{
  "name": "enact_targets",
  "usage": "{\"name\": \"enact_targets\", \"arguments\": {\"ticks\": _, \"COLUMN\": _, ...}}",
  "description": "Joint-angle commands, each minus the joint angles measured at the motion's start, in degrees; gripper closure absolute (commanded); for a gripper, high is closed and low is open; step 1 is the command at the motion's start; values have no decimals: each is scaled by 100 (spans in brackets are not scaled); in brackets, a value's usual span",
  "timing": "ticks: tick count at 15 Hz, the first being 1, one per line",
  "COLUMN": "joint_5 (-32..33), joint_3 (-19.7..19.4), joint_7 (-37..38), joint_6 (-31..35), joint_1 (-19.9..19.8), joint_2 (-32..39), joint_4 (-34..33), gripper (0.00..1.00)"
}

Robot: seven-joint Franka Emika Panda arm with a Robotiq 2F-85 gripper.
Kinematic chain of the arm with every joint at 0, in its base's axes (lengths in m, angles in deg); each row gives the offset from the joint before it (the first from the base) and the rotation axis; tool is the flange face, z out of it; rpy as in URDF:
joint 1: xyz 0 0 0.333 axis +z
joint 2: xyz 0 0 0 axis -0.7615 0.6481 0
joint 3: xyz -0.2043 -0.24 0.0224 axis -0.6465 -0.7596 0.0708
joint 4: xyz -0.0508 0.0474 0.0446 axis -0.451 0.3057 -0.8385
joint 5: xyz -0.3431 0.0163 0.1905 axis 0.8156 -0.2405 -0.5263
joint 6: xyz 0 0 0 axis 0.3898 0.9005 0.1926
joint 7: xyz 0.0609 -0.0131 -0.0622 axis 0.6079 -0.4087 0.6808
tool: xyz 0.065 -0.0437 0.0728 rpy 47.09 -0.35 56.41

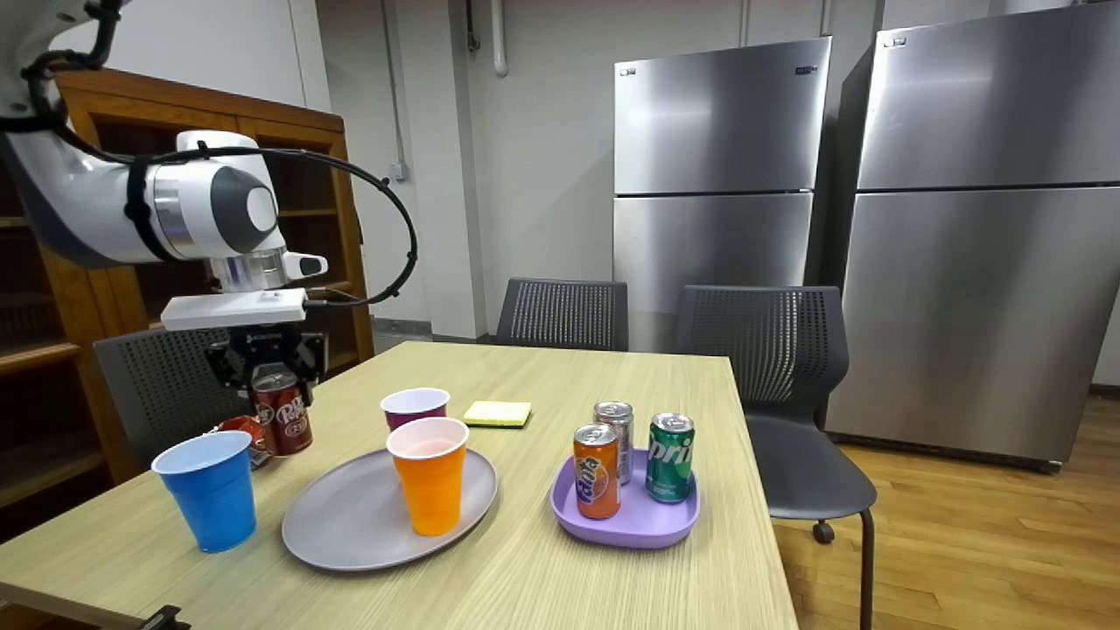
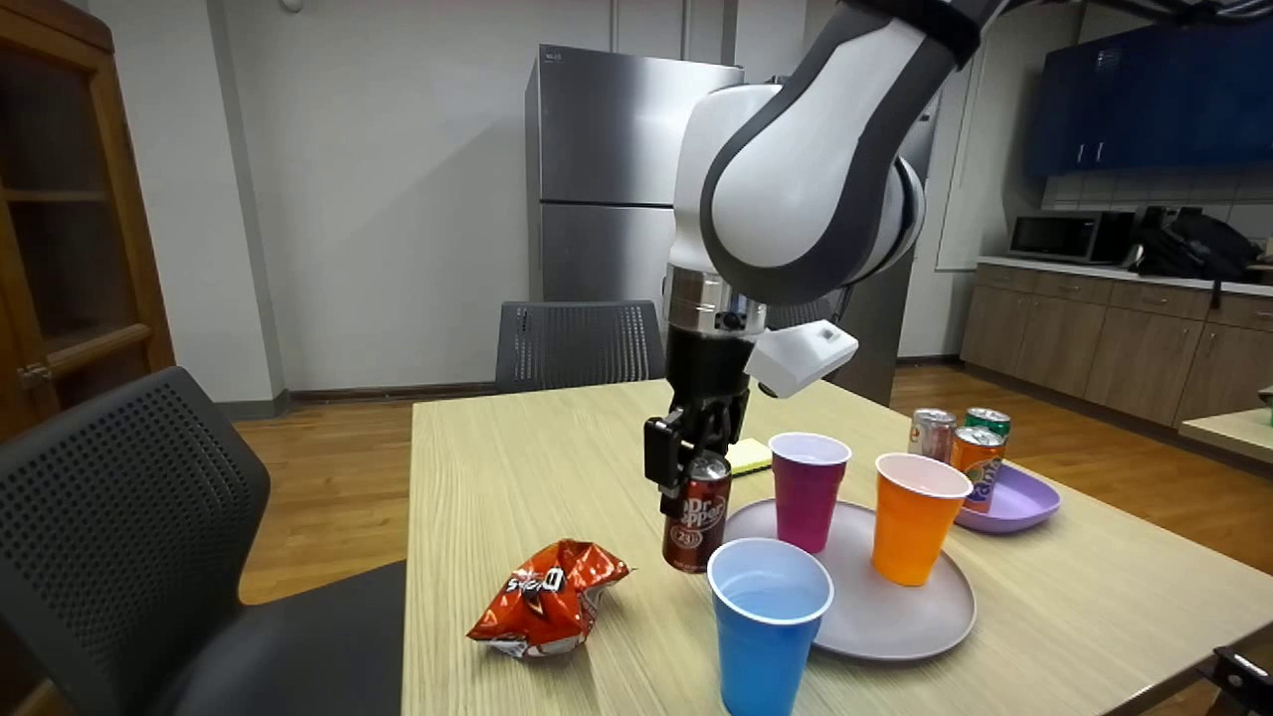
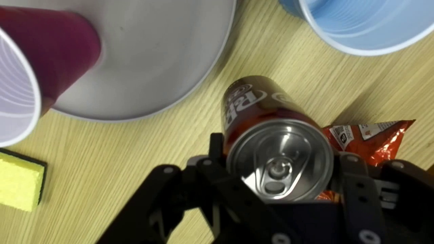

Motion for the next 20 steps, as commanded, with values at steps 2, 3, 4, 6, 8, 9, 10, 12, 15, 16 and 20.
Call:
{"name": "enact_targets", "arguments": {"ticks": 2, "joint_5": -504, "joint_3": 238, "joint_7": -564, "joint_6": -242, "joint_1": -337, "joint_2": -654, "joint_4": 202, "gripper": 62}}
{"name": "enact_targets", "arguments": {"ticks": 3, "joint_5": -589, "joint_3": 236, "joint_7": -636, "joint_6": -284, "joint_1": -367, "joint_2": -711, "joint_4": 187, "gripper": 62}}
{"name": "enact_targets", "arguments": {"ticks": 4, "joint_5": -714, "joint_3": 242, "joint_7": -773, "joint_6": -349, "joint_1": -416, "joint_2": -776, "joint_4": 175, "gripper": 62}}
{"name": "enact_targets", "arguments": {"ticks": 6, "joint_5": -868, "joint_3": 204, "joint_7": -924, "joint_6": -457, "joint_1": -469, "joint_2": -911, "joint_4": 166, "gripper": 62}}
{"name": "enact_targets", "arguments": {"ticks": 8, "joint_5": -1011, "joint_3": 163, "joint_7": -1078, "joint_6": -556, "joint_1": -540, "joint_2": -1076, "joint_4": 185, "gripper": 62}}
{"name": "enact_targets", "arguments": {"ticks": 9, "joint_5": -1124, "joint_3": 153, "joint_7": -1200, "joint_6": -631, "joint_1": -583, "joint_2": -1160, "joint_4": 193, "gripper": 62}}
{"name": "enact_targets", "arguments": {"ticks": 10, "joint_5": -1229, "joint_3": 138, "joint_7": -1296, "joint_6": -676, "joint_1": -618, "joint_2": -1256, "joint_4": 216, "gripper": 62}}
{"name": "enact_targets", "arguments": {"ticks": 12, "joint_5": -1424, "joint_3": 82, "joint_7": -1497, "joint_6": -782, "joint_1": -679, "joint_2": -1437, "joint_4": 254, "gripper": 62}}
{"name": "enact_targets", "arguments": {"ticks": 15, "joint_5": -1556, "joint_3": -61, "joint_7": -1624, "joint_6": -940, "joint_1": -729, "joint_2": -1699, "joint_4": 316, "gripper": 62}}
{"name": "enact_targets", "arguments": {"ticks": 16, "joint_5": -1580, "joint_3": -122, "joint_7": -1655, "joint_6": -986, "joint_1": -737, "joint_2": -1786, "joint_4": 345, "gripper": 62}}
{"name": "enact_targets", "arguments": {"ticks": 20, "joint_5": -1651, "joint_3": -401, "joint_7": -1732, "joint_6": -1106, "joint_1": -763, "joint_2": -2119, "joint_4": 465, "gripper": 62}}
